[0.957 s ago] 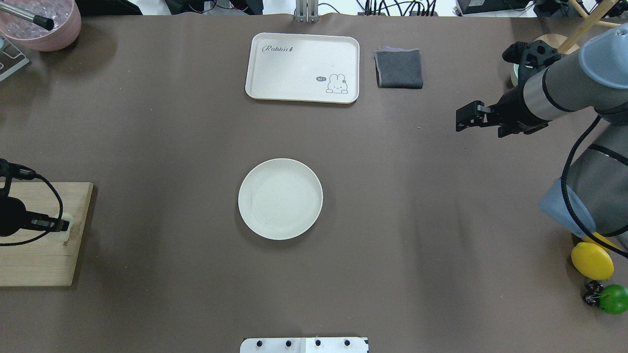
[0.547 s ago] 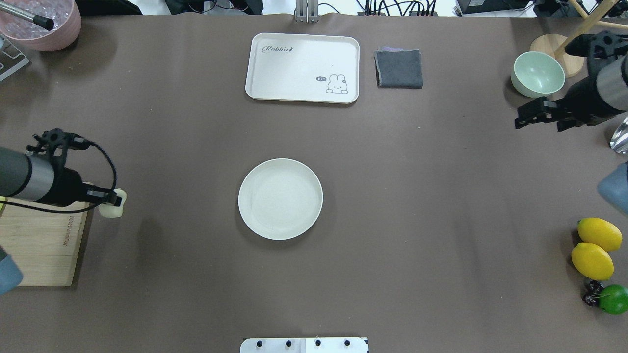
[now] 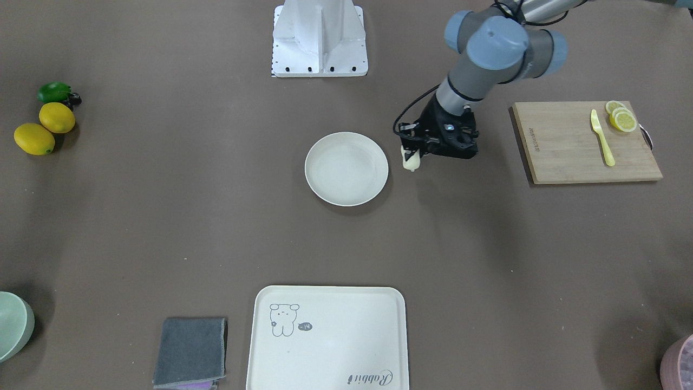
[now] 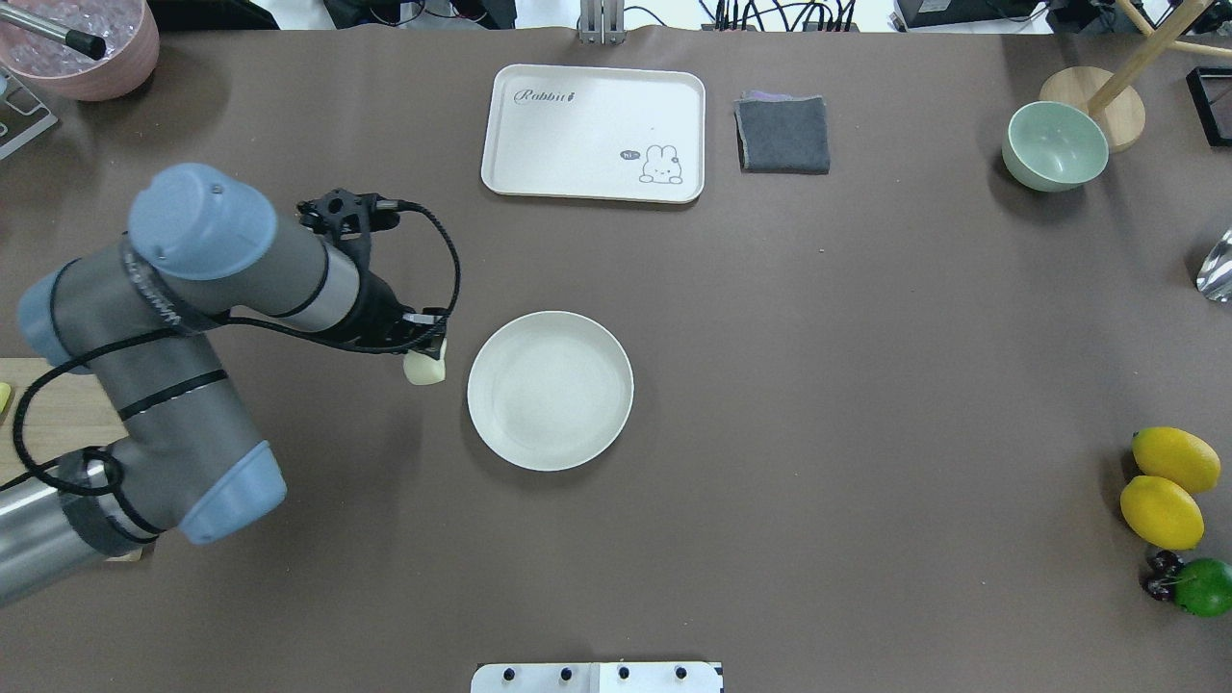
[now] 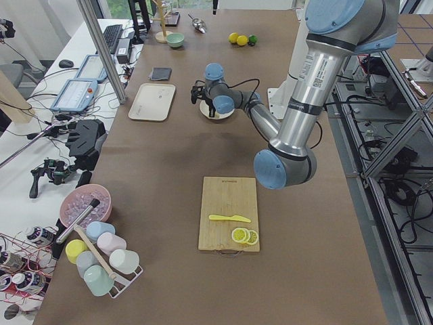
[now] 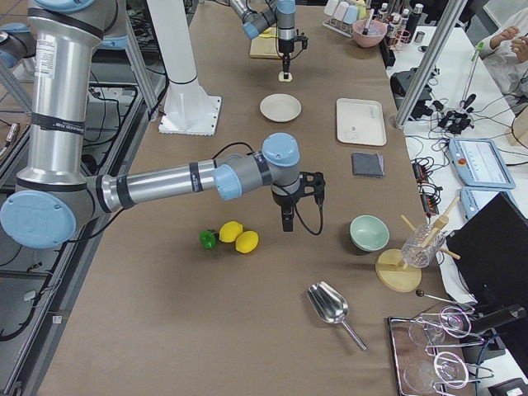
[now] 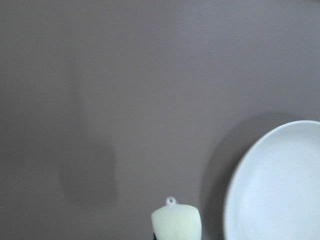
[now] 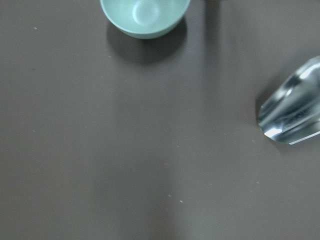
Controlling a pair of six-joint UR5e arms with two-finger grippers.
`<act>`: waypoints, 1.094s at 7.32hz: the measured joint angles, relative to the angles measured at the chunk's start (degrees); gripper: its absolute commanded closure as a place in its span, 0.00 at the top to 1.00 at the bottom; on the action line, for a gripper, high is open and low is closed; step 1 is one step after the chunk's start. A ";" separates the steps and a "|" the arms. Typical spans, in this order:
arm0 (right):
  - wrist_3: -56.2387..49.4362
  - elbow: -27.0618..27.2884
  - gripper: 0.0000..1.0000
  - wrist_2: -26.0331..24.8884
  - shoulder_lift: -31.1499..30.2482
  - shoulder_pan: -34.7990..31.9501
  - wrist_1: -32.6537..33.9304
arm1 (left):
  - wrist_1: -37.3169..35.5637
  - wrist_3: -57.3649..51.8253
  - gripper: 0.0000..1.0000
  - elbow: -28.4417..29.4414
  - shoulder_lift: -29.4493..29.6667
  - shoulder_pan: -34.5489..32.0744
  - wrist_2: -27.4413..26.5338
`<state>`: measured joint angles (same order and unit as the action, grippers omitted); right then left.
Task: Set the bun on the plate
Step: 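Carry the bun with the left gripper and lower it onto the plate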
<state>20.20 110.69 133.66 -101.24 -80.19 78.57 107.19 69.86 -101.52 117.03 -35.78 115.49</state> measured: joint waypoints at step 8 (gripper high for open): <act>-9.21 -1.93 1.00 0.64 -6.71 -7.33 -0.32 | -0.87 6.57 0.97 10.24 11.39 9.81 -11.93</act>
<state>10.99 108.76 134.30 -107.95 -87.52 78.25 106.32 76.43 -91.28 128.43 -25.96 103.56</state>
